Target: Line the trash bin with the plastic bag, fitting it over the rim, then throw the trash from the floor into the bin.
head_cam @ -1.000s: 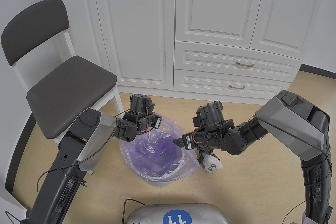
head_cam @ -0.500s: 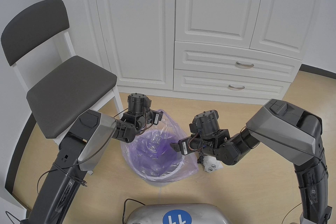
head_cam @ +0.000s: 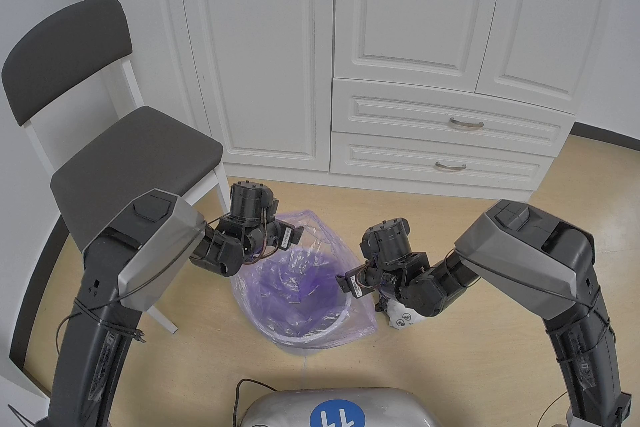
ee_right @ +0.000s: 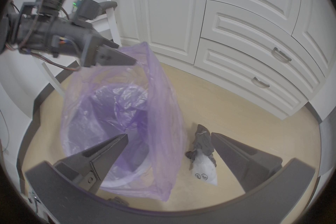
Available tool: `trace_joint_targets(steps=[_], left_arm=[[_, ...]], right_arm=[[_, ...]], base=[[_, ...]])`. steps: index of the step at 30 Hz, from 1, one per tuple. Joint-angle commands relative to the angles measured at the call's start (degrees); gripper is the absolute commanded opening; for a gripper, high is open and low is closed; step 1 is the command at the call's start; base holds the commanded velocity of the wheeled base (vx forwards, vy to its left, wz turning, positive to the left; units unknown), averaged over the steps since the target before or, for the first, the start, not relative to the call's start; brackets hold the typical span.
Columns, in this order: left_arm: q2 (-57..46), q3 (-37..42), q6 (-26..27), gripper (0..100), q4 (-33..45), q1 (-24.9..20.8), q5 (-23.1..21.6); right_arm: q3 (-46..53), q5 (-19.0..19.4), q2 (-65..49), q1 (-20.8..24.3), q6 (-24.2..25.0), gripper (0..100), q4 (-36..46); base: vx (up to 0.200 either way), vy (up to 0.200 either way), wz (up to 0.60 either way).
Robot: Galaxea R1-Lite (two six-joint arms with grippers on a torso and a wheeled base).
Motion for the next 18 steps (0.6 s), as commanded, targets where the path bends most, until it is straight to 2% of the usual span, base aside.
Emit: trace_joint_targets(steps=[1, 7, 8, 12, 17, 18], left_arm=[[-6.05, 7.45, 0.52, 100, -3.37, 0.82, -0.14], [-8.08, 14.31, 0.52, 100, -7.68, 1.17, -0.14], [-9.31, 17.91, 0.61, 100, -9.0, 1.52, -0.14], [-10.62, 24.15, 1.75, 100, -10.23, 3.02, -0.49], [-10.36, 26.96, 3.95, 100, -10.32, 4.86, -1.46], [-10.01, 27.31, 4.03, 100, -10.32, 5.65, -1.46]], right_arm=[[-4.8, -1.4, 5.16, -2.16, -1.71, 100, 1.57], [-11.65, -2.98, 8.41, -3.56, -1.8, 100, 5.18], [-15.87, -4.21, 10.08, -4.53, -1.8, 100, 6.85], [-24.22, -4.83, 12.36, -6.2, -1.62, 100, 11.59], [-32.84, -5.71, 15.88, -6.73, -1.71, 100, 13.61], [-36.95, -6.32, 17.99, -6.9, -1.71, 100, 16.25]], base=[[0.0, 0.0, 0.0], [0.0, 0.0, 0.0], [0.0, 0.0, 0.0], [0.0, 0.0, 0.0], [0.0, 0.0, 0.0], [0.0, 0.0, 0.0]])
